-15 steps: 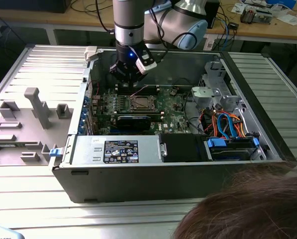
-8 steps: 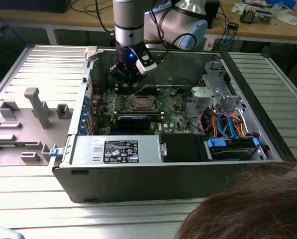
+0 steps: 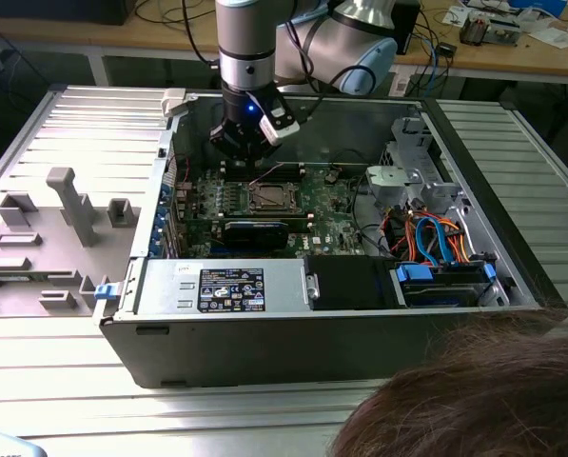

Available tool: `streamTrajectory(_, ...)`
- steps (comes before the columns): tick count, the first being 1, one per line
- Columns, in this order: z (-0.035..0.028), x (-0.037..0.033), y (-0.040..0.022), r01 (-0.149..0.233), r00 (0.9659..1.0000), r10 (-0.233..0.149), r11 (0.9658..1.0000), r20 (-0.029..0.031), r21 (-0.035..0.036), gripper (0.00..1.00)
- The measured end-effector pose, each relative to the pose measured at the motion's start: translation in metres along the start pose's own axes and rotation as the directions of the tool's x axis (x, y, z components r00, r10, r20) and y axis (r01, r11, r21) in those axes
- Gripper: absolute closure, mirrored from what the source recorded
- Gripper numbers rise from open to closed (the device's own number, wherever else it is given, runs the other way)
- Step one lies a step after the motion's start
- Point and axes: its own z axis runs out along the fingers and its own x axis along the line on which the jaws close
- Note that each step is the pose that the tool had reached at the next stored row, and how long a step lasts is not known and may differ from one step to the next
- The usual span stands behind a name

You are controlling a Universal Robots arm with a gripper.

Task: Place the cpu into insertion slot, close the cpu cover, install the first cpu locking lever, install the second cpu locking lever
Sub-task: 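Install the first cpu locking lever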

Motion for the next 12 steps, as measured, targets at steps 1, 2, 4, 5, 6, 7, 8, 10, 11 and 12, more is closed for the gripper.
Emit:
streamTrajectory(1, 0.0005, 0.0000, 0.0000, 0.000, 1.0000, 0.000, 1.0000, 0.0000, 0.0001, 0.89)
streamTrajectory(2, 0.0005, 0.0000, 0.0000, 0.000, 1.0000, 0.000, 1.0000, -0.0001, 0.0001, 0.89)
streamTrajectory(4, 0.0006, 0.0000, 0.0000, 0.000, 1.0000, 0.000, 1.0000, 0.0001, 0.0000, 0.89)
streamTrajectory(5, 0.0006, 0.0000, 0.0000, 0.000, 1.0000, 0.000, 1.0000, 0.0001, 0.0000, 0.89)
streamTrajectory(6, 0.0006, 0.0000, 0.0000, 0.000, 1.0000, 0.000, 1.0000, 0.0000, 0.0000, 0.89)
streamTrajectory(7, 0.0008, 0.0000, 0.0000, 0.000, 1.0000, 0.000, 1.0000, 0.0001, -0.0001, 0.89)
streamTrajectory(8, 0.0010, 0.0000, 0.0000, 0.000, 1.0000, 0.000, 1.0000, 0.0003, -0.0002, 0.89)
streamTrajectory(10, 0.0020, 0.0000, 0.0000, 0.000, 1.0000, 0.000, 1.0000, 0.0002, -0.0001, 0.89)
streamTrajectory(11, 0.0029, 0.0001, 0.0000, 0.000, 1.0000, 0.000, 1.0000, 0.0002, 0.0000, 0.89)
streamTrajectory(12, 0.0037, 0.0001, 0.0000, 0.000, 1.0000, 0.000, 1.0000, 0.0002, 0.0001, 0.89)
